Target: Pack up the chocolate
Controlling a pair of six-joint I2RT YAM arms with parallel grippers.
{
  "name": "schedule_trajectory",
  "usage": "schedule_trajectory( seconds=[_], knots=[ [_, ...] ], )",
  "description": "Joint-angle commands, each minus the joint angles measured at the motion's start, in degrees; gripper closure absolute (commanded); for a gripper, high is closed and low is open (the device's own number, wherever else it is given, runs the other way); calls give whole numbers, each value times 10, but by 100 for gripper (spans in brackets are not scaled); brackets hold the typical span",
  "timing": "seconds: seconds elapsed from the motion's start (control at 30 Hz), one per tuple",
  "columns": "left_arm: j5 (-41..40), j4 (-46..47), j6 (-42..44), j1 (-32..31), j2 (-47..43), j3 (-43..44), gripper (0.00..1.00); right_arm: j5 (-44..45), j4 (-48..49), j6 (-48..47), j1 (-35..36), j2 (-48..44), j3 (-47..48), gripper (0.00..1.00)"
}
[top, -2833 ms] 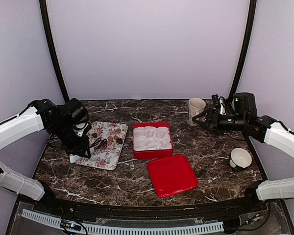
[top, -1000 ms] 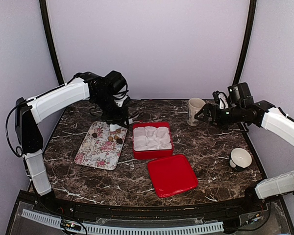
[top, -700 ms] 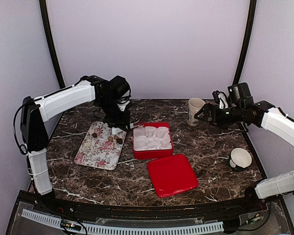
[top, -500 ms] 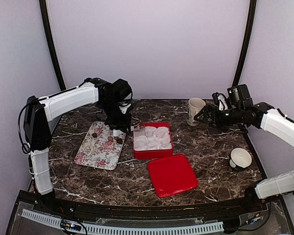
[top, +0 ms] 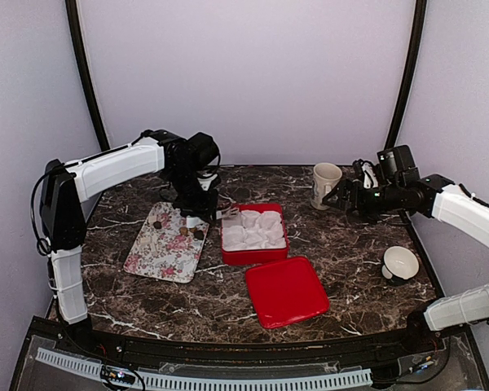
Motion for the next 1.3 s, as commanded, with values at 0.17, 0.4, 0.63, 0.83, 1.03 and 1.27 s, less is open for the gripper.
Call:
schedule_trajectory(
  seconds=[0.17,0.4,0.63,0.83,1.03,1.27],
  knots=[
    [4,-1,5,-1,-25,17,64,-3,21,7,-4,-18,-7,0],
    [2,-15,-10,13,-80,10,65,-7,26,2,-4,-22,1,0],
    [-6,-21,-9,58,-169,-73,65,-11,29,-25,-4,-24,9,0],
    [-1,-8,-23,113,-252,-176,65,-36,31,-34,-4,-13,11,0],
    [4,5,-27,191,-307,-267,64,-48,50,-18,-4,-15,-8,0],
    [3,25,-15,233,-312,-322,63,-45,48,-14,-4,-21,-22,0]
  ],
)
